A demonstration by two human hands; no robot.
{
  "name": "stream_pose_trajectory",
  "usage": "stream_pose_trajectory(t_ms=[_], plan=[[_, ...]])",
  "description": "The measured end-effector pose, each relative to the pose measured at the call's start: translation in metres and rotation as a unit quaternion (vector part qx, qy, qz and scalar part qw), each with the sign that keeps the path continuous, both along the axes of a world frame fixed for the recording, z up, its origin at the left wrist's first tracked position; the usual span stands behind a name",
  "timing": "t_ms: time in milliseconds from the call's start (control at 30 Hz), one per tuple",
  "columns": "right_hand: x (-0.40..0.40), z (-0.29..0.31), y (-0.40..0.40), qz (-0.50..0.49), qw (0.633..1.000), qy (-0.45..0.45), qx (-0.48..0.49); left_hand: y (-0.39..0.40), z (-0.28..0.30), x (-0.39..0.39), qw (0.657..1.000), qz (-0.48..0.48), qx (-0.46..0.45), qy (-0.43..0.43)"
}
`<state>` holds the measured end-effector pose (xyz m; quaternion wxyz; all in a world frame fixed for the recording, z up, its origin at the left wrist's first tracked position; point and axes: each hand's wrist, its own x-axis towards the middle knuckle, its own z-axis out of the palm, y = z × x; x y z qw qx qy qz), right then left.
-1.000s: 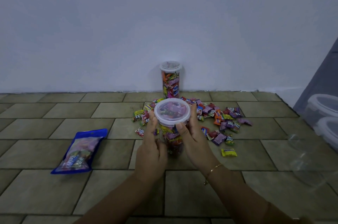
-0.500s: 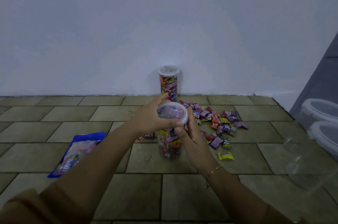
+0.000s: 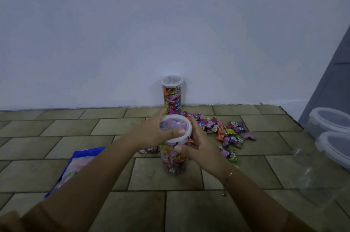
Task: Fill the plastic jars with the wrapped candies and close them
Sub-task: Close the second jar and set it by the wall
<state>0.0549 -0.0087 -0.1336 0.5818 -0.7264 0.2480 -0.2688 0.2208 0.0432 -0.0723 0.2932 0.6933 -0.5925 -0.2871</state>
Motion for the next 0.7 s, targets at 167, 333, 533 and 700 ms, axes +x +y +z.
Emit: stream_pose_trajectory(t_ms=[167, 333, 533, 700], plan=[[-0.006, 0.037, -0.014, -0.003, 0.995, 0.069, -0.079, -0.015, 0.015, -0.006, 0.998, -0.014, 0.004, -0.063], [-0.004, 0.068, -0.038, -0.072, 0.992, 0.023, -0.105, -0.046, 0.046, -0.01, 0.998, 0.009, -0.055, -0.007], [0.004, 0.099, -0.094, -0.138, 0.951, 0.071, -0.268, -0.1, 0.066, -0.016, 0.991, 0.025, -0.129, 0.031], [0.016, 0.094, -0.147, -0.206, 0.919, 0.099, -0.321, -0.151, 0.062, -0.002, 0.994, 0.007, -0.108, -0.014]])
